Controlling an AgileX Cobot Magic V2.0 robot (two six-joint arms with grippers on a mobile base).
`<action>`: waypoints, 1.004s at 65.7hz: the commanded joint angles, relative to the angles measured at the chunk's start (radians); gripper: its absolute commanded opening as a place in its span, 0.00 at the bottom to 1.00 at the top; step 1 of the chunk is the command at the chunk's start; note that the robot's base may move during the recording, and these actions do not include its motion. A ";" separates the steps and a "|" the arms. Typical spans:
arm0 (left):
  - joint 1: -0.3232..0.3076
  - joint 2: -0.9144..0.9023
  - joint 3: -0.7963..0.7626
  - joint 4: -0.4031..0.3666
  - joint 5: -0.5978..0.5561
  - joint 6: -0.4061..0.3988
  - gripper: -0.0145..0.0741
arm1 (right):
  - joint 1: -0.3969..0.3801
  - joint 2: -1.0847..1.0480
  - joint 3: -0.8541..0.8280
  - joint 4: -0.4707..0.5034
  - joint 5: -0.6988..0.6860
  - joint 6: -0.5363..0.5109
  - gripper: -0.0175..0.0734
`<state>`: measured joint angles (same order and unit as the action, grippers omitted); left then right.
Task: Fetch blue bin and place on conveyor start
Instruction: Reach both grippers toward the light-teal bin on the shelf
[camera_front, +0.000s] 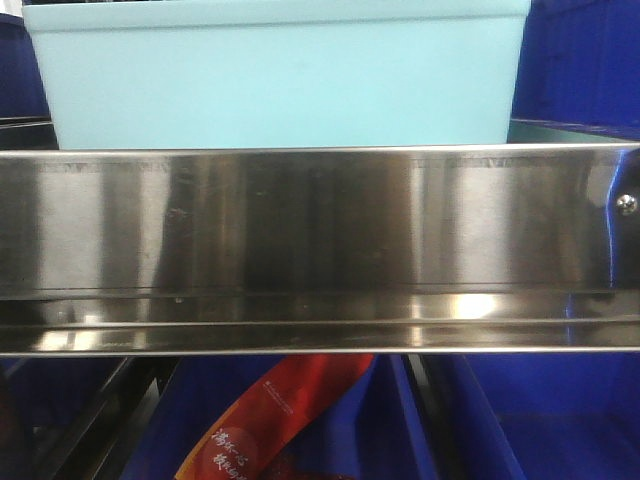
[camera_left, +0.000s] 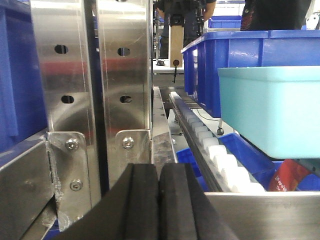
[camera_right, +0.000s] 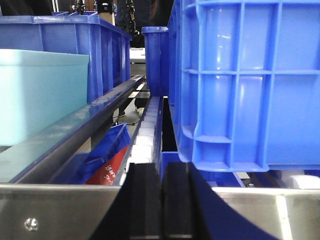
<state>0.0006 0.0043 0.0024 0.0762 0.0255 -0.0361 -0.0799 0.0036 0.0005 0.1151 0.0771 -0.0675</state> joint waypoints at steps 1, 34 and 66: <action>0.004 -0.004 -0.002 -0.005 -0.013 0.000 0.04 | 0.000 -0.004 0.000 0.002 -0.025 -0.007 0.01; 0.004 -0.004 -0.002 -0.003 -0.034 0.000 0.04 | 0.000 -0.004 0.000 0.002 -0.025 -0.007 0.01; 0.004 -0.004 -0.009 -0.021 -0.200 0.000 0.04 | 0.000 -0.004 -0.028 0.005 -0.110 -0.003 0.01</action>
<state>0.0006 0.0043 0.0024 0.0709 -0.1287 -0.0361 -0.0799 0.0036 0.0000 0.1151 -0.0276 -0.0675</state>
